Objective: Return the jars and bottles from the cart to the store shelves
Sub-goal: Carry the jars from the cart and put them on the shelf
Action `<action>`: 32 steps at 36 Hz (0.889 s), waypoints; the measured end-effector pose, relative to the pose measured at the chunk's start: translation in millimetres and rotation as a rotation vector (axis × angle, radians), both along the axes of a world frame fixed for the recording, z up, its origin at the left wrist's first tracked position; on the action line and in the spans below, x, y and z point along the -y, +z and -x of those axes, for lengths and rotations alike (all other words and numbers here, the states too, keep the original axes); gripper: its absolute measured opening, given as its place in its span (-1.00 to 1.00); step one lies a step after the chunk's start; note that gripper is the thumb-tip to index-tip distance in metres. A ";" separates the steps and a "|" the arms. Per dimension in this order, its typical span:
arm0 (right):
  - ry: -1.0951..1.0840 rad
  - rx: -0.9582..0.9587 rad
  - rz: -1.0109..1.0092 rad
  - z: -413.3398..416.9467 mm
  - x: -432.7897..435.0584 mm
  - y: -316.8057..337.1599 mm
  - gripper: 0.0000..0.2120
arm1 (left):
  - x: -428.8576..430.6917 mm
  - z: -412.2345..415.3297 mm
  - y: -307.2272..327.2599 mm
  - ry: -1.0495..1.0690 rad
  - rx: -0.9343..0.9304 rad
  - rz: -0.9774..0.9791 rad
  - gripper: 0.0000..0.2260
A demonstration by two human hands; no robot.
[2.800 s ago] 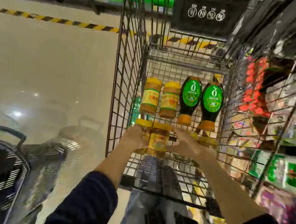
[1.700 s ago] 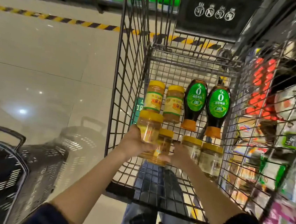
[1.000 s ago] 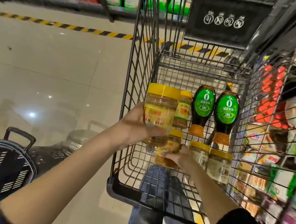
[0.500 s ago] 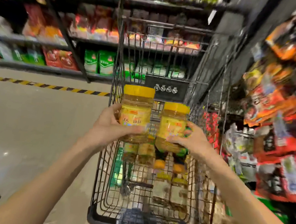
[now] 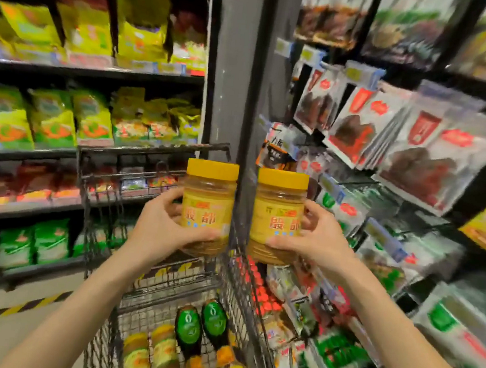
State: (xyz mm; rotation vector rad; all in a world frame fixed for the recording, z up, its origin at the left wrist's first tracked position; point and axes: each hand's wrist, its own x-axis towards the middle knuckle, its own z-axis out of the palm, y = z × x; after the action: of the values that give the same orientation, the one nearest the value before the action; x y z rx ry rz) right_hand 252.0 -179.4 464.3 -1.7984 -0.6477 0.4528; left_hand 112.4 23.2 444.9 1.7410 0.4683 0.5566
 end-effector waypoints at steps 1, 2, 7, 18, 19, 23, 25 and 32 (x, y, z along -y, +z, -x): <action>-0.037 0.017 -0.013 8.1 12.9 7.0 -0.38 | 4.4 -3.5 6.2 -0.041 0.012 -0.028 -0.29; -0.079 0.030 -0.012 14.5 21.1 8.7 -0.37 | 6.6 -3.6 9.7 -0.083 0.022 -0.043 -0.29; -0.309 0.100 -0.041 56.3 79.0 27.3 -0.26 | 37.3 -20.4 23.4 -0.298 0.089 -0.076 -0.34; -1.016 0.233 -0.031 240.3 262.4 70.5 -0.03 | 238.0 -2.7 70.2 -0.915 0.204 -0.020 -0.29; -1.072 0.243 -0.016 258.4 277.7 72.8 -0.11 | 258.0 3.2 73.4 -0.968 0.206 -0.013 -0.17; -1.269 0.290 0.036 332.5 335.9 80.3 0.02 | 340.9 38.6 86.4 -1.163 0.247 0.003 0.00; -1.347 0.313 0.040 368.0 363.0 82.7 0.06 | 381.5 63.6 92.5 -1.249 0.252 -0.011 -0.21; -1.545 0.396 0.105 486.4 458.8 86.0 -0.24 | 512.6 145.1 95.6 -1.474 0.294 0.024 -0.22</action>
State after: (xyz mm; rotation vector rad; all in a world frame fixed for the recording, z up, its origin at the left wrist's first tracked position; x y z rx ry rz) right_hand -234.3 -638.2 550.2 -1.9443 0.6141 -0.9286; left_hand -32.7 -489.4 540.5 1.4739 -0.9851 -0.2774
